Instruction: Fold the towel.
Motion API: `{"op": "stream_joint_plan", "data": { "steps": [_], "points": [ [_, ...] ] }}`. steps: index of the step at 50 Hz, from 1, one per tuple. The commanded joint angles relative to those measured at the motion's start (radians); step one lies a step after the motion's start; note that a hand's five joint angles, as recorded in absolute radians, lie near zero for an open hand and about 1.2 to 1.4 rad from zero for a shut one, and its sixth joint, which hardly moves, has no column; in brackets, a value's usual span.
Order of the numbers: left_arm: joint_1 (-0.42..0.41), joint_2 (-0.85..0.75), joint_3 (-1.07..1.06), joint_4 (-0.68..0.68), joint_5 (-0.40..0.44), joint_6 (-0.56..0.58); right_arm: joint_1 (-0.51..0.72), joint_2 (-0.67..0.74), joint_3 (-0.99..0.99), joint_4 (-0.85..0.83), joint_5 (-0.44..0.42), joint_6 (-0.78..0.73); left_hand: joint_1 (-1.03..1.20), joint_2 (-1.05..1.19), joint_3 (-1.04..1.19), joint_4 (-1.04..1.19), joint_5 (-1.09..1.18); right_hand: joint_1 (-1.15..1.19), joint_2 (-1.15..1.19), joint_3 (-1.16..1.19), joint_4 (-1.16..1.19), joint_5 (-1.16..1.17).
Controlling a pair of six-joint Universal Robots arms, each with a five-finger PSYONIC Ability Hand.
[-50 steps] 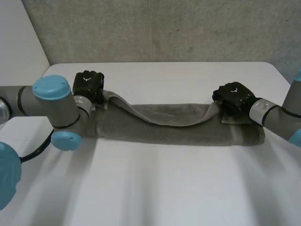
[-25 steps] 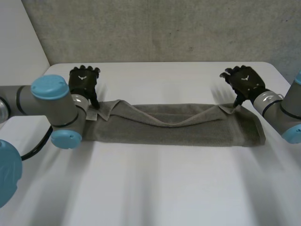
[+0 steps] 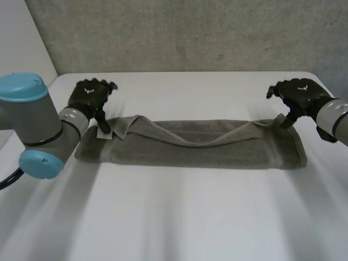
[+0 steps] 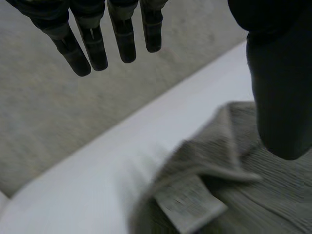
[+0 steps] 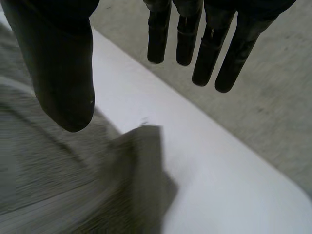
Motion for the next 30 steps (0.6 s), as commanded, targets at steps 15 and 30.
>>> {"op": "stream_joint_plan", "data": {
  "steps": [15,30],
  "points": [
    [0.001,-0.134,0.078,-0.19,0.127,0.195,-0.036,0.114,-0.085,0.301,-0.026,-0.006,0.118,0.112,0.112,0.127,-0.064,-0.049,-0.051,-0.059,-0.059,-0.07],
    [0.007,-0.301,0.299,-0.184,0.113,0.222,-0.022,0.362,-0.315,0.194,0.096,0.006,0.083,0.076,0.077,0.091,-0.1,-0.263,-0.264,-0.272,-0.272,-0.283]
  ]
}}
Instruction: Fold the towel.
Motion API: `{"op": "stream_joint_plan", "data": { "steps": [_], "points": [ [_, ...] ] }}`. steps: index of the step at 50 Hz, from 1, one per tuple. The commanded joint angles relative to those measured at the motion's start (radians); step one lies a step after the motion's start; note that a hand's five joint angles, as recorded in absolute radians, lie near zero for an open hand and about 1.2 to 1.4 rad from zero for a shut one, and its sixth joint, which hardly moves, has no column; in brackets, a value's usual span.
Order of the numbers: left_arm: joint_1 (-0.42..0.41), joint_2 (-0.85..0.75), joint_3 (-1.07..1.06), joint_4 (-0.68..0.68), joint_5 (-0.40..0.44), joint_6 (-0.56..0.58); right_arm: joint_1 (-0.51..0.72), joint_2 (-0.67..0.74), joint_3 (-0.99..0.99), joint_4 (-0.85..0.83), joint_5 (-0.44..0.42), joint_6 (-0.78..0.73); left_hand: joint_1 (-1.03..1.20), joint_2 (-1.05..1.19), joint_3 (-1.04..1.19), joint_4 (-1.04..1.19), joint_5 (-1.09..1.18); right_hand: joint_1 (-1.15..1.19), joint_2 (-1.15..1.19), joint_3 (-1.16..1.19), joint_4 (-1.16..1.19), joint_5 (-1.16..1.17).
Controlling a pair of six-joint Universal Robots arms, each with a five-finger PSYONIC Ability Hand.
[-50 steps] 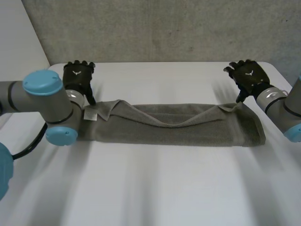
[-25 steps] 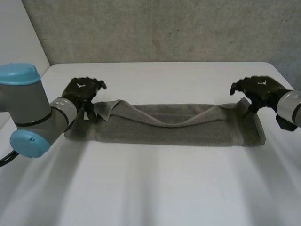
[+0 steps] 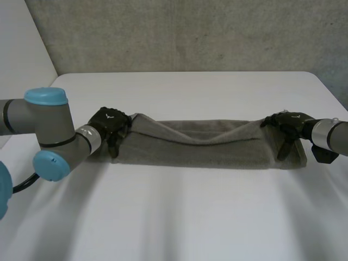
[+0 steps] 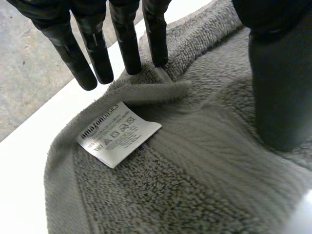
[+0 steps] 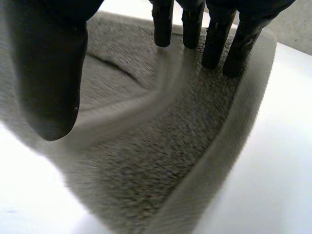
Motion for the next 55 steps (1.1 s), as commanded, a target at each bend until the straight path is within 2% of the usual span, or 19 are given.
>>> {"op": "stream_joint_plan", "data": {
  "steps": [1,10,17,24,38,46,55],
  "points": [
    [0.004,-0.054,0.09,0.005,-0.004,-0.004,0.011,0.055,-0.046,-0.096,0.085,0.005,-0.078,-0.075,-0.077,-0.076,-0.257,-0.057,-0.075,-0.069,-0.085,-0.024],
    [0.022,-0.111,0.193,0.006,-0.097,-0.004,0.019,-0.02,0.081,-0.175,0.089,-0.003,-0.101,-0.098,-0.1,-0.099,-0.28,-0.057,-0.075,-0.069,-0.085,-0.024],
    [0.031,-0.083,0.124,0.005,-0.1,-0.004,0.045,-0.053,0.136,-0.198,0.089,-0.006,-0.125,-0.122,-0.124,-0.123,-0.304,-0.057,-0.075,-0.069,-0.085,-0.024],
    [0.03,0.035,-0.055,0.011,-0.096,-0.003,0.045,-0.1,0.216,-0.211,0.086,-0.006,-0.128,-0.125,-0.127,-0.126,-0.306,-0.057,-0.075,-0.069,-0.085,-0.024],
    [0.031,0.179,-0.273,0.017,-0.097,-0.001,0.042,-0.229,0.424,-0.277,0.055,-0.011,-0.081,-0.078,-0.08,-0.079,-0.26,-0.057,-0.075,-0.069,-0.085,-0.024],
    [0.033,0.191,-0.305,0.042,-0.102,-0.001,0.028,-0.278,0.546,-0.378,0.055,-0.058,-0.063,-0.06,-0.062,-0.061,-0.242,-0.023,-0.041,-0.036,-0.051,0.01],
    [0.053,0.191,-0.324,0.066,-0.104,-0.001,0.02,-0.284,0.604,-0.386,0.057,-0.121,-0.051,-0.048,-0.05,-0.049,-0.23,0.059,0.041,0.047,0.031,0.092]
  ]
}}
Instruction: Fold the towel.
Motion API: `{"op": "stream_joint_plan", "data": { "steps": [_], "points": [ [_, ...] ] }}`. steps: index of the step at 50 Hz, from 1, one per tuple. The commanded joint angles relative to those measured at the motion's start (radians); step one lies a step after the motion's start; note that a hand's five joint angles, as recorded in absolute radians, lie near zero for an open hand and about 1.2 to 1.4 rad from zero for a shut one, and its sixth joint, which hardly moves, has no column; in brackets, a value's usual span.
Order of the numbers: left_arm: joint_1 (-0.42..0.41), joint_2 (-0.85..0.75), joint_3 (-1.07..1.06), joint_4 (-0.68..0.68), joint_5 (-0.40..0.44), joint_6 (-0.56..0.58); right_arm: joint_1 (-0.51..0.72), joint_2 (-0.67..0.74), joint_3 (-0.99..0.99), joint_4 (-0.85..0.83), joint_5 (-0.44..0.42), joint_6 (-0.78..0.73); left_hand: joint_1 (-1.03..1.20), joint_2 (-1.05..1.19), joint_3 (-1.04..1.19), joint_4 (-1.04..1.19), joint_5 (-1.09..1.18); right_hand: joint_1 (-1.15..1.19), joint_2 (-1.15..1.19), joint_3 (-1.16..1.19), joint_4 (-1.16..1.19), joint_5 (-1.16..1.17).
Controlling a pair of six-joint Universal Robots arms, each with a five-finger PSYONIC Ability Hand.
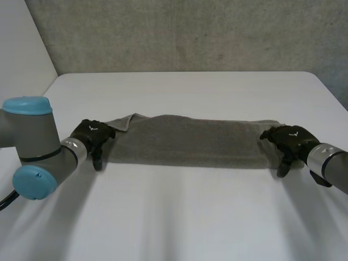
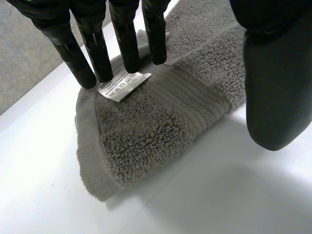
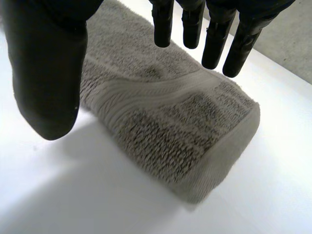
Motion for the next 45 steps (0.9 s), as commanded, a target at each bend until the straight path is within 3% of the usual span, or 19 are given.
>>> {"op": "stream_joint_plan", "data": {
  "steps": [1,19,24,26,37,43,45],
  "points": [
    [0.019,0.001,-0.02,0.015,0.003,0.0,-0.017,-0.007,0.047,-0.003,0.002,-0.046,-0.026,-0.024,-0.029,-0.023,-0.21,0.066,0.058,0.062,0.049,0.078],
    [0.025,0.001,-0.06,0.047,0.003,0.0,-0.046,0.004,0.075,-0.116,0.014,-0.07,0.341,0.343,0.338,0.344,0.157,0.404,0.396,0.4,0.386,0.416],
    [0.023,0.007,-0.068,0.055,0.002,0.0,-0.046,0.01,0.072,-0.136,0.017,-0.074,0.514,0.516,0.511,0.518,0.33,0.583,0.575,0.579,0.565,0.595],
    [0.019,0.018,-0.071,0.055,-0.001,-0.001,-0.045,0.018,0.07,-0.147,0.018,-0.083,0.646,0.648,0.642,0.649,0.462,0.767,0.759,0.763,0.749,0.779],
    [0.006,0.099,-0.142,0.102,-0.001,-0.003,-0.046,0.038,0.058,-0.167,0.043,-0.127,0.857,0.86,0.854,0.861,0.674,1.053,1.045,1.048,1.035,1.065],
    [0.003,0.145,-0.188,0.118,-0.003,-0.003,-0.055,0.038,0.055,-0.162,0.043,-0.123,0.875,0.877,0.872,0.879,0.692,0.894,0.886,0.89,0.877,0.906],
    [0.003,0.176,-0.224,0.118,-0.001,-0.003,-0.074,0.021,0.061,-0.159,0.035,-0.113,0.872,0.875,0.869,0.876,0.689,0.541,0.533,0.536,0.523,0.553]
  ]
}}
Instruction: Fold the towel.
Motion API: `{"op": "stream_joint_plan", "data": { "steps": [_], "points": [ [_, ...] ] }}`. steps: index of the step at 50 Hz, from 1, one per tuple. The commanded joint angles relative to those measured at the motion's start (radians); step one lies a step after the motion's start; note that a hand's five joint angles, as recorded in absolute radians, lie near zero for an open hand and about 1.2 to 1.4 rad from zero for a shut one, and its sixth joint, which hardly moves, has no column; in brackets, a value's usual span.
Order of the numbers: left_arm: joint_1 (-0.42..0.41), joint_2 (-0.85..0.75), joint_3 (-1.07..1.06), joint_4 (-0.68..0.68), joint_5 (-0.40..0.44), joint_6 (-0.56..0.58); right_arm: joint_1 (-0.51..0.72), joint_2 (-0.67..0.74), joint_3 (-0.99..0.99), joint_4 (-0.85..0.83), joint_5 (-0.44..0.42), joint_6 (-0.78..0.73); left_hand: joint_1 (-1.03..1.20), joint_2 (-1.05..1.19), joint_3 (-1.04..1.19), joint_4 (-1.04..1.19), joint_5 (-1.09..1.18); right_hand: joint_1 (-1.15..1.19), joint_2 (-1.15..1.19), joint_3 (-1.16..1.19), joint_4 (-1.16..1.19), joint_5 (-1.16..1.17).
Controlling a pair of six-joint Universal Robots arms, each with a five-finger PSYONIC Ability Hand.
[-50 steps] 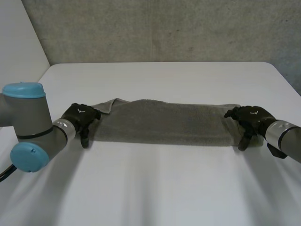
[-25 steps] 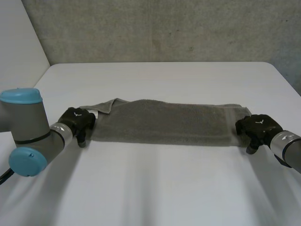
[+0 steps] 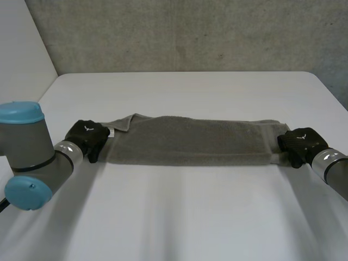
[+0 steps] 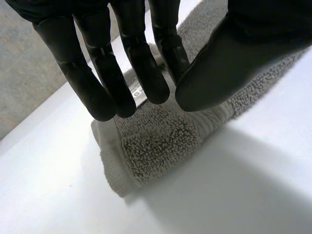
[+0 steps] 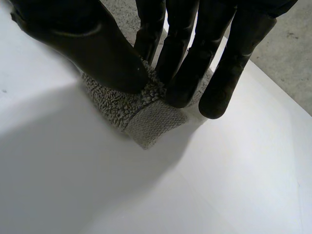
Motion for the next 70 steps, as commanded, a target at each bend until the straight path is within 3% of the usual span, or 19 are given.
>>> {"op": "stream_joint_plan", "data": {
  "steps": [1,3,9,11,12,13,19,27,42,56,58,61,70],
  "points": [
    [-0.002,0.072,-0.077,0.016,0.0,0.0,-0.027,-0.014,0.003,0.008,-0.008,0.012,-0.085,-0.126,-0.142,-0.124,-0.277,-0.445,-0.429,-0.452,-0.453,-0.447],
    [-0.002,0.109,-0.116,0.016,0.005,-0.001,-0.044,-0.031,-0.002,0.016,-0.004,0.012,-0.085,-0.126,-0.142,-0.124,-0.277,-0.638,-0.622,-0.645,-0.646,-0.64],
    [-0.004,0.14,-0.156,0.027,0.008,-0.001,-0.061,-0.042,0.0,0.016,-0.011,0.014,-0.126,-0.167,-0.183,-0.165,-0.318,-0.662,-0.646,-0.669,-0.67,-0.664],
    [-0.008,0.141,-0.153,0.045,0.008,-0.001,-0.061,-0.039,-0.002,0.016,-0.012,0.008,-0.424,-0.464,-0.48,-0.462,-0.615,-0.642,-0.626,-0.649,-0.65,-0.644],
    [-0.008,0.141,-0.153,0.045,0.008,-0.001,-0.061,-0.039,-0.002,0.016,-0.012,0.008,-0.426,-0.466,-0.482,-0.464,-0.618,-0.642,-0.626,-0.648,-0.65,-0.644],
    [-0.011,0.141,-0.151,0.056,0.008,0.0,-0.059,-0.037,-0.002,0.016,-0.012,0.005,-0.62,-0.661,-0.677,-0.659,-0.812,-0.639,-0.623,-0.646,-0.647,-0.641],
    [-0.011,0.109,-0.099,0.078,0.008,0.003,-0.061,-0.033,0.003,0.014,-0.018,0.006,-0.854,-0.894,-0.91,-0.892,-1.046,-0.662,-0.646,-0.669,-0.67,-0.664],
    [0.009,0.026,-0.024,0.084,0.011,0.003,-0.061,-0.033,0.012,0.013,-0.023,0.012,-0.904,-0.945,-0.961,-0.943,-1.096,-0.827,-0.811,-0.833,-0.835,-0.828],
    [0.016,-0.075,0.035,0.082,0.01,0.005,-0.058,0.026,0.003,-0.007,-0.069,0.041,-0.878,-0.918,-0.934,-0.916,-1.07,-0.768,-0.752,-0.775,-0.776,-0.77],
    [0.018,-0.1,0.05,0.084,0.008,0.005,-0.059,0.095,-0.066,-0.013,-0.057,0.04,-0.81,-0.851,-0.867,-0.849,-1.002,-0.378,-0.362,-0.384,-0.386,-0.38],
    [0.018,-0.11,0.055,0.084,0.008,0.006,-0.059,0.098,-0.071,-0.013,-0.057,0.04,-0.764,-0.804,-0.82,-0.802,-0.956,-0.027,-0.011,-0.034,-0.035,-0.029],
    [0.018,-0.116,0.058,0.084,0.008,0.006,-0.061,0.096,-0.069,-0.013,-0.057,0.041,-0.716,-0.757,-0.773,-0.755,-0.908,0.17,0.186,0.163,0.162,0.168],
    [0.016,-0.107,0.05,0.084,0.005,0.005,-0.061,0.067,-0.059,-0.015,-0.057,0.06,-0.716,-0.757,-0.773,-0.755,-0.908,0.17,0.186,0.164,0.162,0.168]
  ]
}}
